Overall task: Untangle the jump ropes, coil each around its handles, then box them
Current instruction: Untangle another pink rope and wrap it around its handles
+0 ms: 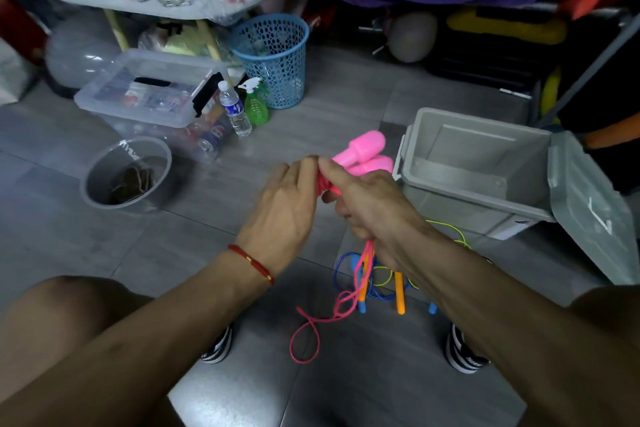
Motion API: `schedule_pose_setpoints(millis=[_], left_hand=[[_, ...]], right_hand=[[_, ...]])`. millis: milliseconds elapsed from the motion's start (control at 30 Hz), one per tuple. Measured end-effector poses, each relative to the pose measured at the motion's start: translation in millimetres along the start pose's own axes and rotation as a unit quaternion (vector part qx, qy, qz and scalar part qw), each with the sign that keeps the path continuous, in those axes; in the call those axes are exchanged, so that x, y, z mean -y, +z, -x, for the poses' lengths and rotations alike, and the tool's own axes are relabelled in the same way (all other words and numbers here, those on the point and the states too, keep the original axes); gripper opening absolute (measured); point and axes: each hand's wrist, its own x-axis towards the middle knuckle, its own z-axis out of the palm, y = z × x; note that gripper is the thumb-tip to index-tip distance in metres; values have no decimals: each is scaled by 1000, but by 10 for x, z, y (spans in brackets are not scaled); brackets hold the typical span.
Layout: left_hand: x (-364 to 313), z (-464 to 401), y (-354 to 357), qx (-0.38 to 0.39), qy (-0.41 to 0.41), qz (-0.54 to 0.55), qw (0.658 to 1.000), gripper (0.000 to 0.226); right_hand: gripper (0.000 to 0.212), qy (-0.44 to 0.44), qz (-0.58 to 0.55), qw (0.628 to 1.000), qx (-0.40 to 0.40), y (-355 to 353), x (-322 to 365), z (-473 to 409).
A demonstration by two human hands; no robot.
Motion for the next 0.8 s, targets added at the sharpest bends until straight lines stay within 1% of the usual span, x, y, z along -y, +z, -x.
schedule_pose_setpoints(millis=[67,167,200,233,267,300,333,367,400,433,467,500,533,600,667,700,800], left_hand=[[-54,23,28,-12,39,-12,999,39],[-70,39,95,-17,37,41,998,48],[-60,55,106,-10,33,78,996,55],[-50,65,99,5,19,141,990,60],[-45,64,80,28,-17,232,972,62],[-47,46,38,48,-75,334,938,62],[-43,9,0,62,-151,434,886,58],[-23,-33,-47,78,-224,525,817,50],[9,-70,-87,107,-278,593,748,42],[40,-96,-118,151,-304,640,690,40],[64,-108,-137,195,-309,666,650,43],[87,-111,-149,225,-304,682,626,47],[100,-111,-148,233,-297,690,617,48],[133,-124,-106,214,-282,695,626,39],[154,-153,-74,184,-280,685,647,27],[163,-165,-57,168,-291,672,659,25],[207,-186,-7,128,-336,625,693,28]], right_hand=[[48,-9,-26,1000,-9,-39,-21,30],[47,-36,-50,998,-3,-119,-63,32],[48,-44,-41,998,2,-158,-63,19],[50,-54,-26,998,9,-207,-55,-1],[53,-68,1,997,21,-263,-49,-24],[56,-85,29,995,38,-314,-40,-35],[56,-105,55,991,60,-358,-41,-42],[53,-130,76,985,87,-383,-39,-35],[48,-158,100,976,115,-396,-38,-20],[44,-185,123,965,139,-395,-40,-3],[44,-203,141,957,153,-392,-41,13],[44,-211,151,953,157,-388,-44,20],[44,-218,156,951,157,-386,-39,22],[42,-232,170,947,144,-372,-33,15],[41,-230,202,946,109,-317,-55,-8],[40,-221,219,946,95,-290,-73,-20],[26,-188,289,934,87,-244,-136,-56]])
